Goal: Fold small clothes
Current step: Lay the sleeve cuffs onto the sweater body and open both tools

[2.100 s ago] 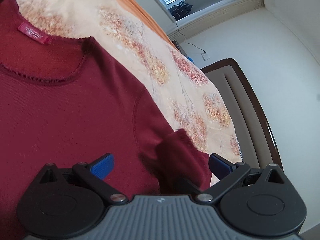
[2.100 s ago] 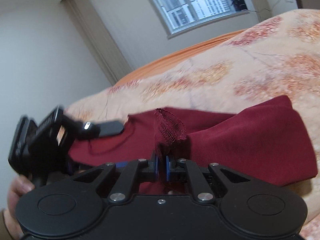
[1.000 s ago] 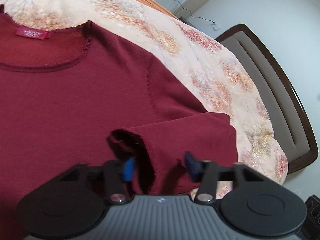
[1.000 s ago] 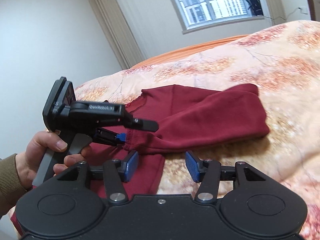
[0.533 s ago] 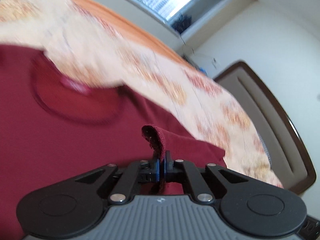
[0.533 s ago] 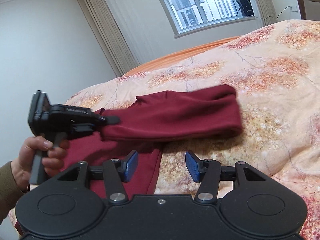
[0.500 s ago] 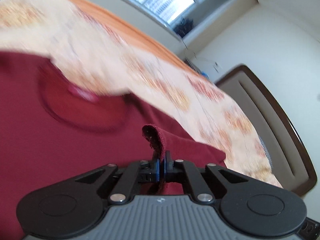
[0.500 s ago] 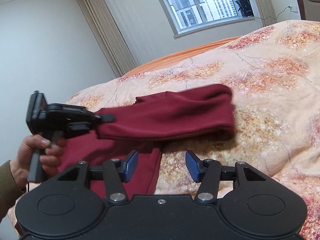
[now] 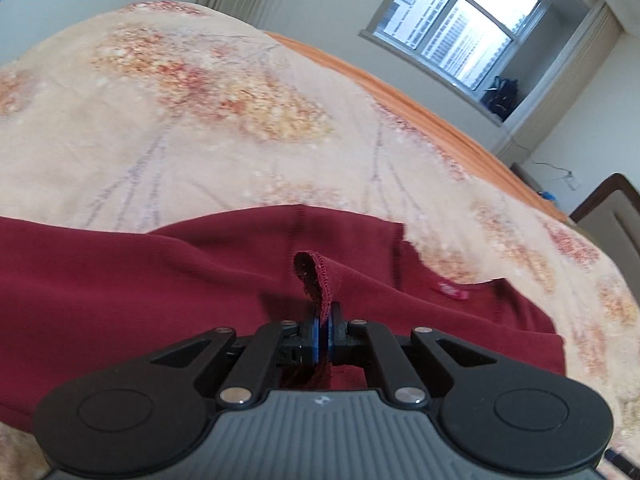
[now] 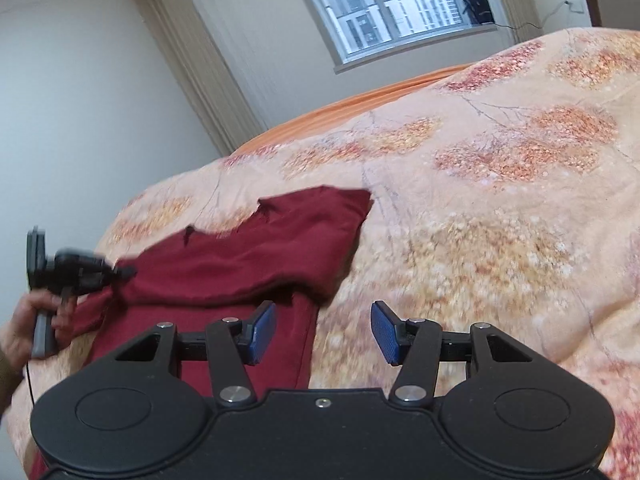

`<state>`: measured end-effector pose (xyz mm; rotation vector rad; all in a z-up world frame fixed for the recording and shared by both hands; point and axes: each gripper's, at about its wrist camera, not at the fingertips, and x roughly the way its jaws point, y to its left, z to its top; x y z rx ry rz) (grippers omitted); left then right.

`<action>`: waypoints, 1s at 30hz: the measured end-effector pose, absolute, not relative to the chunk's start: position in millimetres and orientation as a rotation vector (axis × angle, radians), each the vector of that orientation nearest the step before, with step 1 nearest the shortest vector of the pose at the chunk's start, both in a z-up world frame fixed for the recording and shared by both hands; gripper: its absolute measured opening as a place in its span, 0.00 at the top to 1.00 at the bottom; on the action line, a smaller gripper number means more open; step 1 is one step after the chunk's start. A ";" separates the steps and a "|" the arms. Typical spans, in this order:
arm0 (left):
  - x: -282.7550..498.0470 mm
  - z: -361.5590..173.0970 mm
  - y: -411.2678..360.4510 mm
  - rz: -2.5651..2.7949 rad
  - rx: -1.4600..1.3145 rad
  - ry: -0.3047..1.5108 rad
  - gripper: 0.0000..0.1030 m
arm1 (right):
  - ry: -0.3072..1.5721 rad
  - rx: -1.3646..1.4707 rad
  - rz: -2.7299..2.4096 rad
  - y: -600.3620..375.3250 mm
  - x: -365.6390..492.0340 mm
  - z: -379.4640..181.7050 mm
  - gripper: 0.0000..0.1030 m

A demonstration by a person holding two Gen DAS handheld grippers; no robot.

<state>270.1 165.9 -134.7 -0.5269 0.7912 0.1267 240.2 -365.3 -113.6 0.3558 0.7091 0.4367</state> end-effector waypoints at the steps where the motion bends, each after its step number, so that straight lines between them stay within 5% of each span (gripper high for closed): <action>1: 269.0 -135.6 169.8 0.132 -0.521 0.792 0.97 | 0.706 0.377 0.436 -366.0 250.2 -113.3 0.46; 12: 269.2 -174.6 191.4 0.101 -0.613 0.844 0.96 | 0.794 0.565 0.432 -351.5 409.0 -153.8 0.50; 20: 268.2 -183.5 192.4 0.063 -0.613 0.818 0.94 | 0.852 0.594 0.495 -338.9 440.5 -186.0 0.54; 22: 268.0 -185.9 191.4 0.060 -0.610 0.812 0.94 | 0.852 0.603 0.525 -333.1 443.7 -186.9 0.78; 24: 267.7 -186.7 190.1 0.058 -0.602 0.810 0.94 | 0.849 0.569 0.549 -326.1 444.6 -183.8 0.90; 30: 270.8 -187.0 186.8 0.052 -0.588 0.811 0.94 | 0.774 0.516 0.471 -334.1 446.1 -164.8 0.94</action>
